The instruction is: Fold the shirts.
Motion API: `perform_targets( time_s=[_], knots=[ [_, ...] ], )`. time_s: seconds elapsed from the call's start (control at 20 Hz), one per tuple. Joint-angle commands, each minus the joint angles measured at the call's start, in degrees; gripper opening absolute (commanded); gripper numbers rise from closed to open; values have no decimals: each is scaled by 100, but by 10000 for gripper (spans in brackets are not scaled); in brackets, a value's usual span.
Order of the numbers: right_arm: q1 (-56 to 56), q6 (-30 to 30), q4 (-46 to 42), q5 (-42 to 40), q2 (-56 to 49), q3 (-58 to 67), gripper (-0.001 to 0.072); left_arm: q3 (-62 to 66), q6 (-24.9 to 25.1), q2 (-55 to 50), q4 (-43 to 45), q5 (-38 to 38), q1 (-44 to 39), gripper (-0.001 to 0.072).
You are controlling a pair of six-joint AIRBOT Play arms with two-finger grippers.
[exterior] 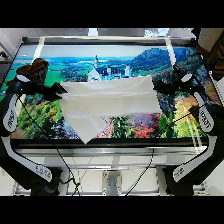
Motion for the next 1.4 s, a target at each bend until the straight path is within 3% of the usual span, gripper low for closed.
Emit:
perform_targets(
  time_s=[0.0,0.25,0.55,0.75,0.9,1.05,1.35],
  knots=[
    [-22,7,-15,28,2,4,386,31,0,4,7,-11,74,613],
    [-304,2,-33,315,157,256,385,903,-101,7,-59,-470,358,613],
    [-595,-79,-918,1808,715,1650,384,3838,-118,160,-122,-1491,422,613],
    [-597,-348,-2120,2588,1617,2144,382,3792,-50,1386,-326,-1495,413,613],
    [-603,-459,-2610,2780,2468,2140,382,3451,348,2354,-208,-1919,411,589],
    [-599,-960,-2599,3521,3069,2124,381,3270,343,2949,494,-2944,411,455],
    [-822,-1049,-2483,3571,3781,925,384,2422,236,3254,1379,-3259,413,466]
  ],
)
